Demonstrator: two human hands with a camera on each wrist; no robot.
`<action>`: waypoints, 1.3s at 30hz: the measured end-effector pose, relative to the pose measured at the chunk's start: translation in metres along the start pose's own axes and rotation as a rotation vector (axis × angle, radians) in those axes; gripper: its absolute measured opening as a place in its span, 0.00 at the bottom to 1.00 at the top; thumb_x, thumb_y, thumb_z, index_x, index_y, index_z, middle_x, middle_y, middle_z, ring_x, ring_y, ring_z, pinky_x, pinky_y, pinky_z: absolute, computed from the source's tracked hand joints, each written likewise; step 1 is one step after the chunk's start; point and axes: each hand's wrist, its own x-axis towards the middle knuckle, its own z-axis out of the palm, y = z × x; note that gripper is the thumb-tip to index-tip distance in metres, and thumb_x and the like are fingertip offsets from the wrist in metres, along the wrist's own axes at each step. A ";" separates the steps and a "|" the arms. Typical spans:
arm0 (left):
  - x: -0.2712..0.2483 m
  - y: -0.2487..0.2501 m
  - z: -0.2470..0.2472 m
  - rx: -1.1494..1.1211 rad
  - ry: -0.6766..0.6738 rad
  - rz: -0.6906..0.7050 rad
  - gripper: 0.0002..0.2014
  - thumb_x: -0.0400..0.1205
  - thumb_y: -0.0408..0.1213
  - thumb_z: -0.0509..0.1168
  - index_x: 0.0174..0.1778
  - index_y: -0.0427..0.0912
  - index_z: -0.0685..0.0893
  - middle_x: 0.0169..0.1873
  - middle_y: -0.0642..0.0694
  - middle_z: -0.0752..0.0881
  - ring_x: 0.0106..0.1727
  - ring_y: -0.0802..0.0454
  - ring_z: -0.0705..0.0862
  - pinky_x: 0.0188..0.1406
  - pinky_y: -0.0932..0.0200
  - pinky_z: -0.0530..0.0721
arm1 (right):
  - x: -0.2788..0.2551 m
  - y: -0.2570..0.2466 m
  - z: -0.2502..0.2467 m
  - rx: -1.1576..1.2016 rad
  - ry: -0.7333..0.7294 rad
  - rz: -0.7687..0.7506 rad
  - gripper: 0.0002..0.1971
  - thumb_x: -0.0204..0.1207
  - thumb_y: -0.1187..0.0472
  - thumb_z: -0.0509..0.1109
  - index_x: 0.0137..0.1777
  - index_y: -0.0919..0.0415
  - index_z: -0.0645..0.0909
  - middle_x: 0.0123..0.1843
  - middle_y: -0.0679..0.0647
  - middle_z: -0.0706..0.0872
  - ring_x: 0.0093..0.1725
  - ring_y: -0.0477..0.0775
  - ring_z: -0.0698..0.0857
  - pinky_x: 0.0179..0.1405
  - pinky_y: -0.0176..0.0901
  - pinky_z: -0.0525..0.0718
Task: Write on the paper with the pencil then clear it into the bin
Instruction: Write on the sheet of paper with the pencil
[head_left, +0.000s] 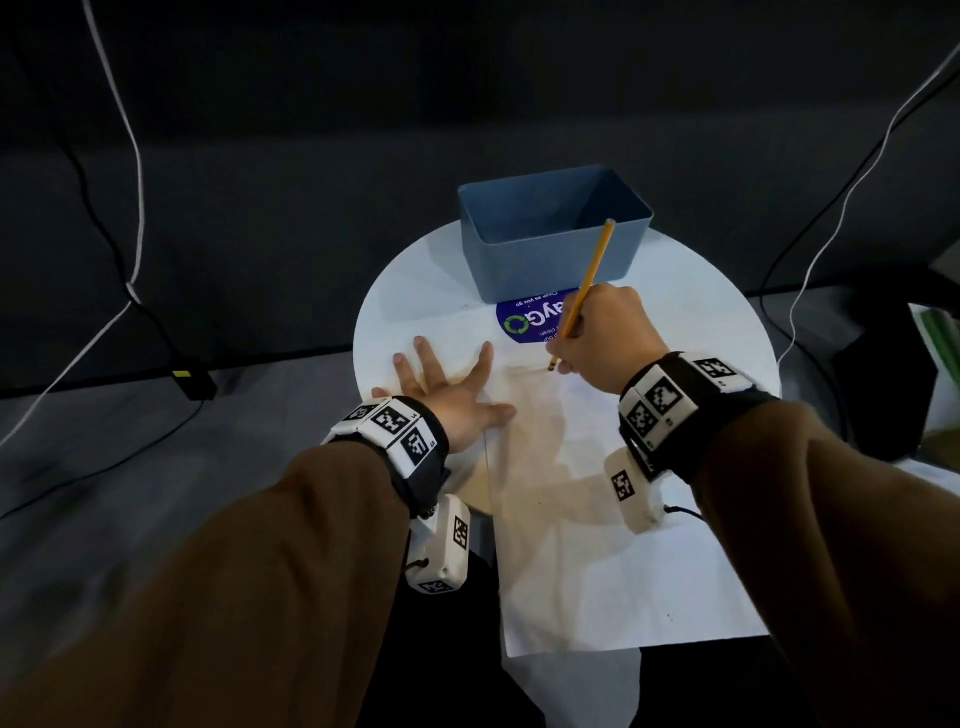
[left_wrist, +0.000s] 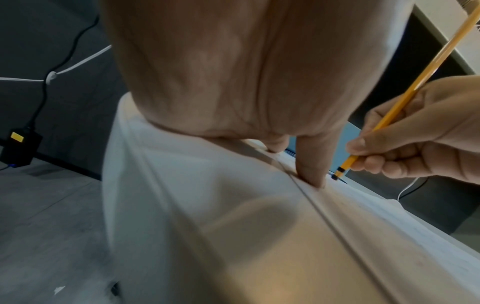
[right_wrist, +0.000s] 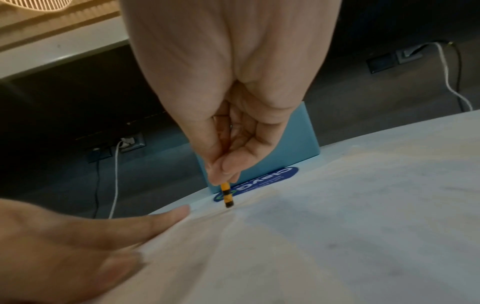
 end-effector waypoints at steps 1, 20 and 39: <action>0.001 0.000 0.000 0.002 -0.003 -0.002 0.40 0.83 0.69 0.55 0.83 0.73 0.35 0.80 0.37 0.20 0.81 0.30 0.23 0.75 0.18 0.35 | -0.001 -0.005 0.002 0.023 -0.005 -0.019 0.08 0.75 0.60 0.80 0.40 0.61 0.84 0.39 0.55 0.90 0.40 0.52 0.90 0.45 0.46 0.90; 0.004 0.001 0.001 0.020 -0.001 -0.015 0.40 0.82 0.71 0.53 0.82 0.75 0.34 0.82 0.37 0.23 0.82 0.29 0.25 0.75 0.17 0.37 | 0.001 -0.006 0.010 -0.004 -0.017 -0.013 0.08 0.75 0.60 0.78 0.40 0.63 0.83 0.41 0.57 0.89 0.45 0.57 0.88 0.43 0.47 0.88; 0.002 0.002 0.000 0.039 -0.012 -0.029 0.39 0.81 0.72 0.52 0.83 0.74 0.36 0.84 0.34 0.28 0.83 0.28 0.29 0.76 0.18 0.38 | -0.009 -0.018 0.013 0.016 -0.069 -0.099 0.10 0.76 0.59 0.78 0.37 0.61 0.83 0.38 0.56 0.89 0.46 0.55 0.86 0.43 0.42 0.85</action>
